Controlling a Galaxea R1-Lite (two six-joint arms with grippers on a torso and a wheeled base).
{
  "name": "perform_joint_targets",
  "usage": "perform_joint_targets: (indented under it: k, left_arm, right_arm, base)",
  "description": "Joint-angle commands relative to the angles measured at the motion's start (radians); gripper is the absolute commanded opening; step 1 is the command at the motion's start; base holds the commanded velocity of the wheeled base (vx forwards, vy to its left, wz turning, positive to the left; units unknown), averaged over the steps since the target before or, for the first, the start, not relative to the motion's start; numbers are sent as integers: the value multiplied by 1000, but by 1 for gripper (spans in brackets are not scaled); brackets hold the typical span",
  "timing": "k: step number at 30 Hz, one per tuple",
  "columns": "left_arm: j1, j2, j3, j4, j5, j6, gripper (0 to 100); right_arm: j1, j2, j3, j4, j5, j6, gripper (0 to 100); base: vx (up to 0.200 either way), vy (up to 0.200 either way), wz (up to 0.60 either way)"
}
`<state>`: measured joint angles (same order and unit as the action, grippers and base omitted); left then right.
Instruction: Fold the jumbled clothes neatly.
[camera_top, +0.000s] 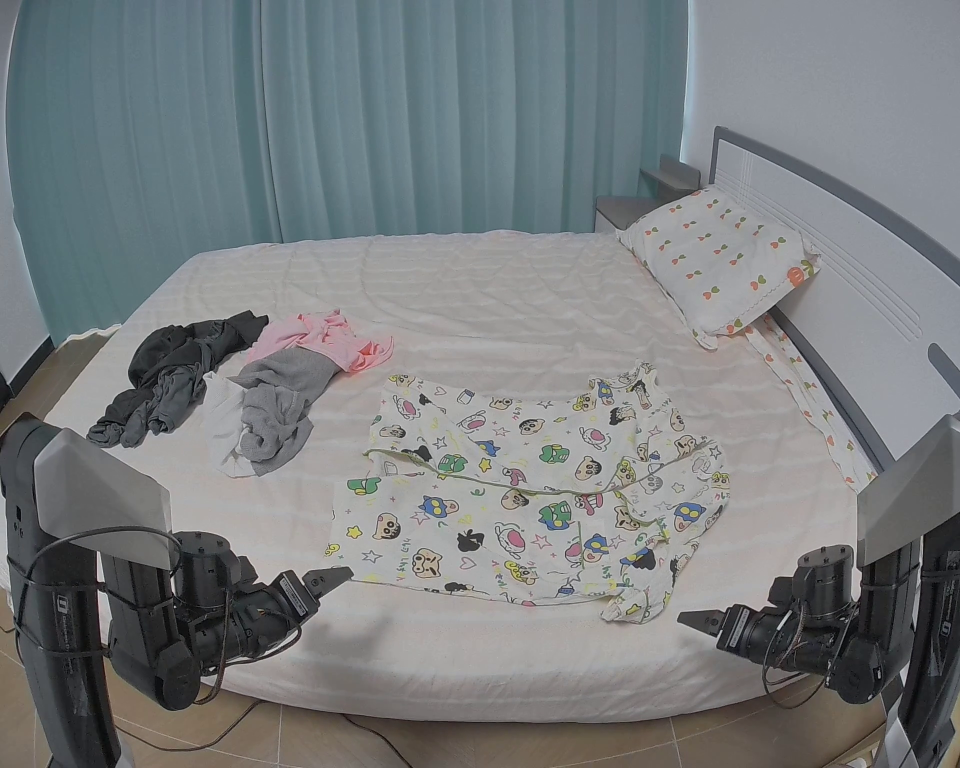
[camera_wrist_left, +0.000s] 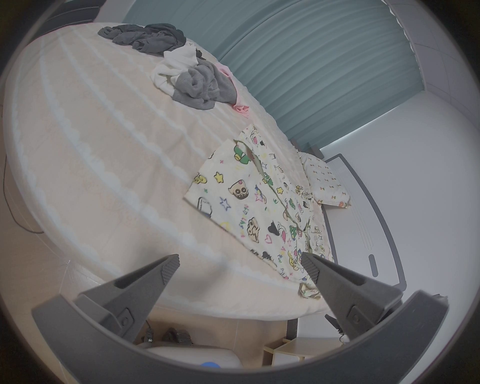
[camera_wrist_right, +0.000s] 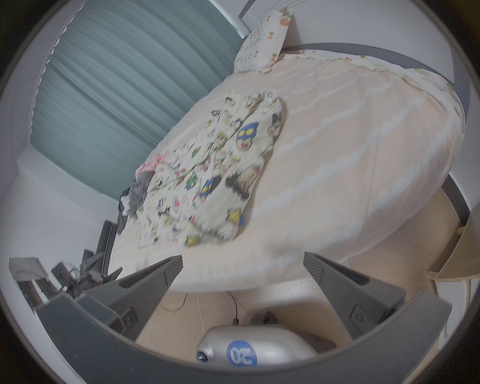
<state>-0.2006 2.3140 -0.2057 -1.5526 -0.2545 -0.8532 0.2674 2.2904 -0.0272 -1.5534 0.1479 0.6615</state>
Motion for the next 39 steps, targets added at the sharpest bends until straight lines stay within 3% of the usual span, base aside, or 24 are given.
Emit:
perform_joint_targets:
  k: [1, 12, 33, 34, 39]
  left_arm:
    - [0, 21, -3, -18, 0, -6, 100]
    - [-3, 27, -27, -18, -3, -3, 100]
    - [-3, 33, -32, -18, 1, 0, 100]
    - [-3, 33, -32, -18, 1, 0, 100]
    - [-3, 33, -32, -18, 1, 0, 100]
  right_arm:
    - [81, 4, -106, -8, -1, 33, 100]
    - [130, 173, -323, -8, -13, 63, 100]
    - [72, 198, -335, -8, -65, 63, 100]
    - [70, 199, -336, -7, -65, 61, 0]
    - [65, 207, -350, -8, -68, 63, 0]
  base:
    - [0, 0, 0]
    - [0, 0, 0]
    - [0, 0, 0]
    - [0, 0, 0]
    - [0, 0, 0]
